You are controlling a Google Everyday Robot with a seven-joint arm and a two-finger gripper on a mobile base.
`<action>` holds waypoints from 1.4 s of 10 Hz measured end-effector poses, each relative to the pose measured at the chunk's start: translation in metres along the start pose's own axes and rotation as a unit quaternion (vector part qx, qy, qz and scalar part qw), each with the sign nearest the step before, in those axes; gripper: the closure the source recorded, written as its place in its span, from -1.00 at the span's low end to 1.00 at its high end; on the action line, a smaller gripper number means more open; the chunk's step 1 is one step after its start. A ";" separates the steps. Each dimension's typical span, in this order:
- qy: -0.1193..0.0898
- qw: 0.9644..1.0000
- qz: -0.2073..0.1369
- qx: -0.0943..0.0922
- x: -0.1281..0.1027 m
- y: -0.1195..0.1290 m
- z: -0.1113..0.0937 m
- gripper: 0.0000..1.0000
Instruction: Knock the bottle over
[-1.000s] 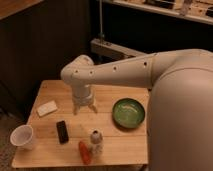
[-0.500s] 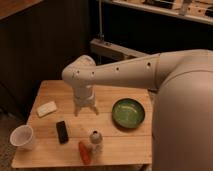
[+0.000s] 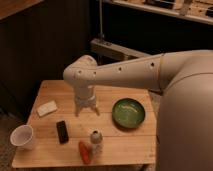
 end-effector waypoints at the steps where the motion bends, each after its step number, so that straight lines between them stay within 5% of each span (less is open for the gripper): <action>1: 0.001 1.000 0.002 0.000 0.003 -0.004 -0.001 -0.30; 14: 0.016 1.000 0.004 -0.016 0.039 -0.015 -0.019 -0.30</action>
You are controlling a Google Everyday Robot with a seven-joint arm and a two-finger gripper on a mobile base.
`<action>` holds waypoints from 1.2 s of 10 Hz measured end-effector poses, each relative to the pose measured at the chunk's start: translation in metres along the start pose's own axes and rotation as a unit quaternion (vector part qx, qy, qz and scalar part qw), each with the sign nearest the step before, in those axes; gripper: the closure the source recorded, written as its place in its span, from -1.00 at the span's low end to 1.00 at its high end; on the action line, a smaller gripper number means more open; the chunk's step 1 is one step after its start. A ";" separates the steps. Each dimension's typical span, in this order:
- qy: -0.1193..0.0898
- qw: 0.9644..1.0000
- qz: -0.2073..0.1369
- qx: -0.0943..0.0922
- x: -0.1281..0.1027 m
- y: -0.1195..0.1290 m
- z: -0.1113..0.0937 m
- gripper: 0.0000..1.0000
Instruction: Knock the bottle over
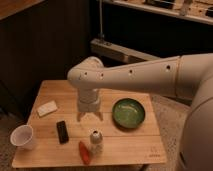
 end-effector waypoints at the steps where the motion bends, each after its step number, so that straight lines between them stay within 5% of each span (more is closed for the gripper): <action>1: 0.002 1.000 -0.002 -0.004 0.006 -0.001 -0.005 -0.30; 10: 0.043 0.999 0.009 -0.022 0.057 -0.018 -0.017 -0.17; 12: 0.055 0.998 0.011 -0.020 0.066 -0.023 -0.014 0.08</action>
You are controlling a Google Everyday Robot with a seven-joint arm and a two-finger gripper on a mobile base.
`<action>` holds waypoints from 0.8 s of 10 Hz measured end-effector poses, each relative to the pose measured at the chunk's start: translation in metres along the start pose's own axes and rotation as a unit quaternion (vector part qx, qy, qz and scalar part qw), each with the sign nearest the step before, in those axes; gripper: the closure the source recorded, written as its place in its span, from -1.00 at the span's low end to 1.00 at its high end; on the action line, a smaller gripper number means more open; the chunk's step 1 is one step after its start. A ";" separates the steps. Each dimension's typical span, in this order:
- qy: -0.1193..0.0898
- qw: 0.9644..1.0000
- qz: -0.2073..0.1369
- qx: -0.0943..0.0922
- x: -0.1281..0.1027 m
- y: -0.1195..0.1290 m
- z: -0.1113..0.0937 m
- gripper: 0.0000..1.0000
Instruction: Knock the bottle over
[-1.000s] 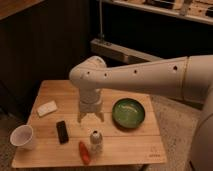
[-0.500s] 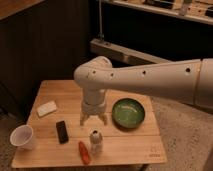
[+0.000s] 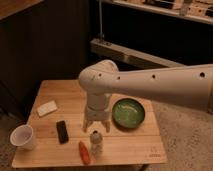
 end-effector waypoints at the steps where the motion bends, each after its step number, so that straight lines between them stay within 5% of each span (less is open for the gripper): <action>1: 0.010 1.000 0.000 0.002 0.012 0.004 0.004 0.32; 3: 0.024 1.000 0.003 0.004 0.029 0.006 0.010 0.62; 8: 0.046 0.999 -0.012 -0.005 0.067 0.020 0.022 0.66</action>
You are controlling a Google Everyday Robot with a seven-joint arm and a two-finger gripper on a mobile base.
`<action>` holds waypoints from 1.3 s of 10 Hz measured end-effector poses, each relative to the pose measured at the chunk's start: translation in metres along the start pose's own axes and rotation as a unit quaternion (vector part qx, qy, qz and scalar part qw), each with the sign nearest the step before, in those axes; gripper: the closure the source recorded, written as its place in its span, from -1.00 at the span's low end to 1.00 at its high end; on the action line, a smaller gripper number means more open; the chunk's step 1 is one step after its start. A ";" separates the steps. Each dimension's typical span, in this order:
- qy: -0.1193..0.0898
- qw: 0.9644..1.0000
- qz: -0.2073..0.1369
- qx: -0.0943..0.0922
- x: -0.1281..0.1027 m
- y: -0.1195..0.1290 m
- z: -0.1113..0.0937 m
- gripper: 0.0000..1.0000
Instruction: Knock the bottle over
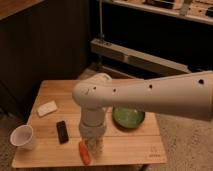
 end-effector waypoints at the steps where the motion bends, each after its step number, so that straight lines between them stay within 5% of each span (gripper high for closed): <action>1: 0.002 1.000 0.004 0.000 0.002 -0.002 0.001 0.66; 6: 0.006 0.999 0.037 -0.015 0.028 -0.032 0.002 0.66; 13: 0.007 0.996 0.083 -0.010 0.027 -0.056 0.004 0.66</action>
